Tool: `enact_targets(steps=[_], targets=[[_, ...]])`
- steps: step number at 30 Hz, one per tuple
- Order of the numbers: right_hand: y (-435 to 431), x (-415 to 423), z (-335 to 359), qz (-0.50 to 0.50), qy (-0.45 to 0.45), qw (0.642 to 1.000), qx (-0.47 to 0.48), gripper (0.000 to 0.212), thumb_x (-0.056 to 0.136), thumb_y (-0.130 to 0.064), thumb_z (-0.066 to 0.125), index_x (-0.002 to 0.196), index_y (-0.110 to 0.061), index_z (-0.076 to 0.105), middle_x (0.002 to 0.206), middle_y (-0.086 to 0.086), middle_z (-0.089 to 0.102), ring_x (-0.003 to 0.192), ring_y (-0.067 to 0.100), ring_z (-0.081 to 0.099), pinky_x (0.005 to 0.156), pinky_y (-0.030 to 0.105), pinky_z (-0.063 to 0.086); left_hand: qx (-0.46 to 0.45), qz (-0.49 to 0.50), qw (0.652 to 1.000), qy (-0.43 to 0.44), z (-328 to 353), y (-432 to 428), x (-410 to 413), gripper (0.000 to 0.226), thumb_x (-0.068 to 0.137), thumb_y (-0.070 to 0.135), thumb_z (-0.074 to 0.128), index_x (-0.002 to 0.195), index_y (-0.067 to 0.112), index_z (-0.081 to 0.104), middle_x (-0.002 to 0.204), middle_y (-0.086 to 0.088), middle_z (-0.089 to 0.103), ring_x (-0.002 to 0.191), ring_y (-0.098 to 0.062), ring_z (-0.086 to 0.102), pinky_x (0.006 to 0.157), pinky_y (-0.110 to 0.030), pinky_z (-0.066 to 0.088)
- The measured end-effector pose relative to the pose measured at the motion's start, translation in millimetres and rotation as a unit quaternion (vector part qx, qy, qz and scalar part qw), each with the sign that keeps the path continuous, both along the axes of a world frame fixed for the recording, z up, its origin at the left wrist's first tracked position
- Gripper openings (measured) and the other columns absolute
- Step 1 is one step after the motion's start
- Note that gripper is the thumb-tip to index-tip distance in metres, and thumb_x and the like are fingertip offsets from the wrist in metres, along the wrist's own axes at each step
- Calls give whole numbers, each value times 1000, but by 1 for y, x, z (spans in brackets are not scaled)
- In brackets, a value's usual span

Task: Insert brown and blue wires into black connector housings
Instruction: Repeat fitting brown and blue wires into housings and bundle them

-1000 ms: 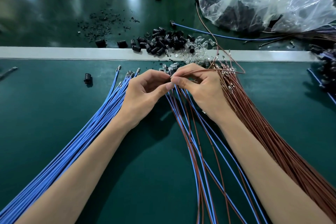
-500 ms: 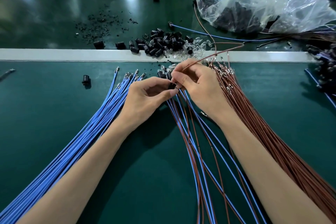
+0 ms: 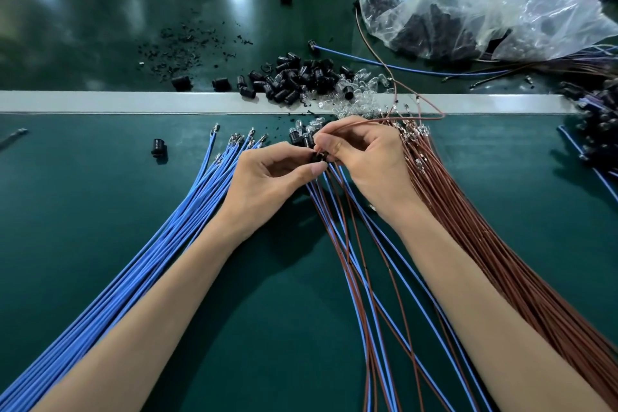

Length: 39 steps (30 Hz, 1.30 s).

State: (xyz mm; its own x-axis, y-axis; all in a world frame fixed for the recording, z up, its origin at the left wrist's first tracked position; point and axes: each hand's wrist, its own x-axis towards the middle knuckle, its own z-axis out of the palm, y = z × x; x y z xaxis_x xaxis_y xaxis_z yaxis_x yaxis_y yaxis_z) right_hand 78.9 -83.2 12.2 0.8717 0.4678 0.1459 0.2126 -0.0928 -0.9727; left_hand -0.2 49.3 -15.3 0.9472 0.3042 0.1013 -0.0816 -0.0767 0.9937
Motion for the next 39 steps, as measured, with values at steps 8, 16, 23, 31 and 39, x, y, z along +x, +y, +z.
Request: enact_targets(steps=[8,16,23,31,39], targets=[[-3,2,4,11,-16,1000,21,12,79,-5,73,78,-17,72,76,-5,70,73,10,68,70,22,55,31,-16,999,4,6,0,-1,20,81,25,66,98,16,72,88,-11,72,82,-14,65,82,-33,52],[-5,5,5,46,-39,997,-56,8,77,-11,76,84,-14,74,82,-5,68,79,10,67,78,25,54,69,-17,998,2,8,-2,-1,28,83,24,63,107,11,69,89,-20,69,83,-22,65,81,-40,52],[-6,8,13,59,116,988,84,8,95,-17,52,92,-10,51,77,7,68,65,15,66,63,21,55,14,-11,1000,10,7,-2,0,19,81,21,66,98,16,70,83,-1,71,79,-9,67,77,-18,51],[-8,8,11,91,60,994,-29,20,83,-24,68,89,-6,64,79,7,68,69,18,66,69,25,56,36,-21,999,13,9,-2,-2,16,79,26,69,92,18,74,87,2,75,84,-10,69,80,-22,54],[-12,12,10,115,-29,982,-146,11,86,-19,69,77,-14,66,66,-4,66,59,8,60,61,20,49,59,-22,998,20,8,-2,-2,14,77,32,70,87,22,74,82,1,75,75,-6,66,70,-20,51]])
